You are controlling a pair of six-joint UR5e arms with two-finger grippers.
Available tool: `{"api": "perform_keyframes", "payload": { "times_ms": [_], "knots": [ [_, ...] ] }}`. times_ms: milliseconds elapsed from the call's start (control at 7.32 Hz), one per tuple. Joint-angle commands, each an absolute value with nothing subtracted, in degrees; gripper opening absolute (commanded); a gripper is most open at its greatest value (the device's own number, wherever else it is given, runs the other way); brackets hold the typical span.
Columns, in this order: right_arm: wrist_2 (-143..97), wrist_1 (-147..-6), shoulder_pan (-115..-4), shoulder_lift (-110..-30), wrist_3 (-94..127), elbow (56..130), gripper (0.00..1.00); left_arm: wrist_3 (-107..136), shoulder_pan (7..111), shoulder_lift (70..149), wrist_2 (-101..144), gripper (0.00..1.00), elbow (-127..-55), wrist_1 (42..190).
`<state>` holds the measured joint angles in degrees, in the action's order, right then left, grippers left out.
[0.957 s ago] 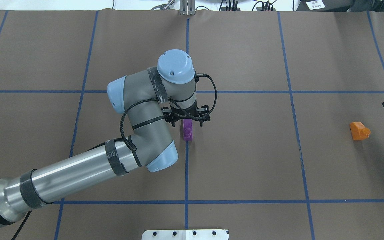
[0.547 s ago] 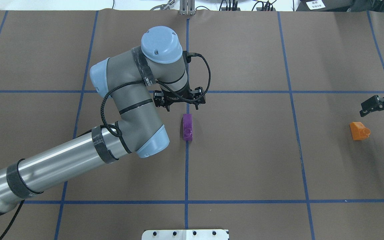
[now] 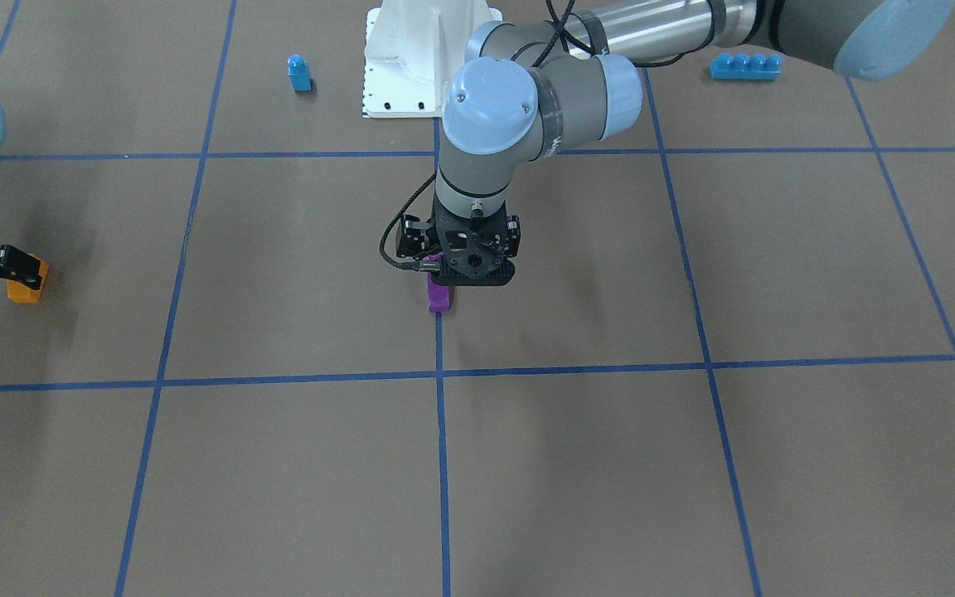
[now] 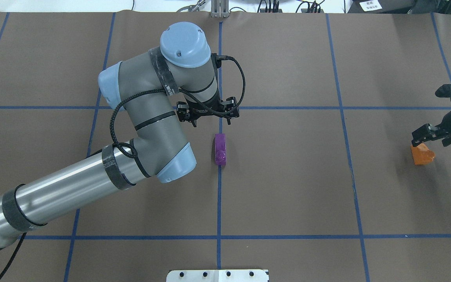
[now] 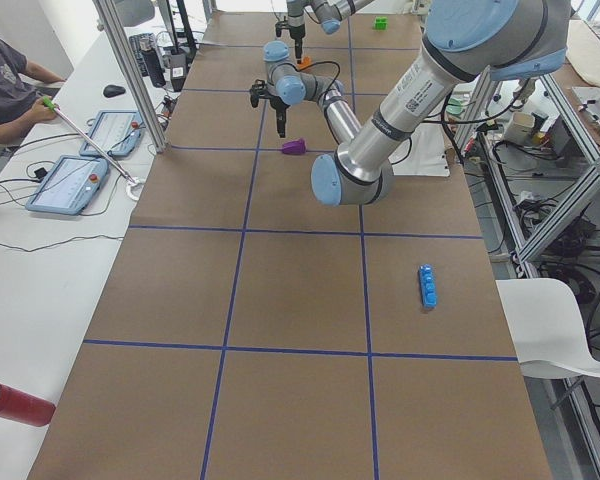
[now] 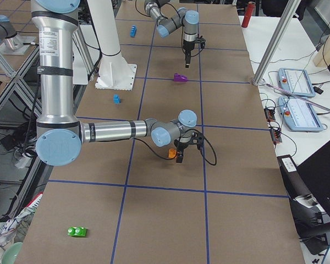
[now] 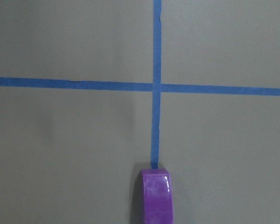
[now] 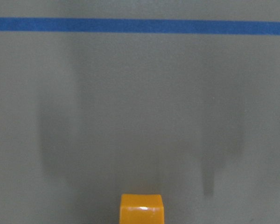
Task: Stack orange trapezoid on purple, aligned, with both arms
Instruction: 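Release the purple block at center while the right gripper descends onto the orange block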
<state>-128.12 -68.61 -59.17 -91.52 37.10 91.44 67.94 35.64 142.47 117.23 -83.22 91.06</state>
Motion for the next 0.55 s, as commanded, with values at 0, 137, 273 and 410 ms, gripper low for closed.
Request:
{"api": "perform_keyframes", "payload": {
  "times_ms": [0, 137, 273, 410],
  "knots": [
    [-128.1, -67.8, -58.4, -91.5, 37.8, 90.9, 0.98, 68.0, 35.6, 142.5, 117.2, 1.00, -83.4, 90.8],
    [-128.1, -67.7, -58.0, -91.5, 37.8, 91.0, 0.91, 68.0, 35.7, 142.5, 117.2, 1.00, -83.4, 90.8],
    [-128.1, -66.4, -57.7, -91.8, 37.8, 90.9, 0.89, 68.0, 35.7, 142.5, 117.2, 1.00, -83.5, 90.8],
    [-128.2, -64.5, -57.6, -92.9, 37.8, 90.9, 0.79, 68.7, 35.7, 142.5, 117.2, 1.00, -83.6, 90.8]
  ]
}}
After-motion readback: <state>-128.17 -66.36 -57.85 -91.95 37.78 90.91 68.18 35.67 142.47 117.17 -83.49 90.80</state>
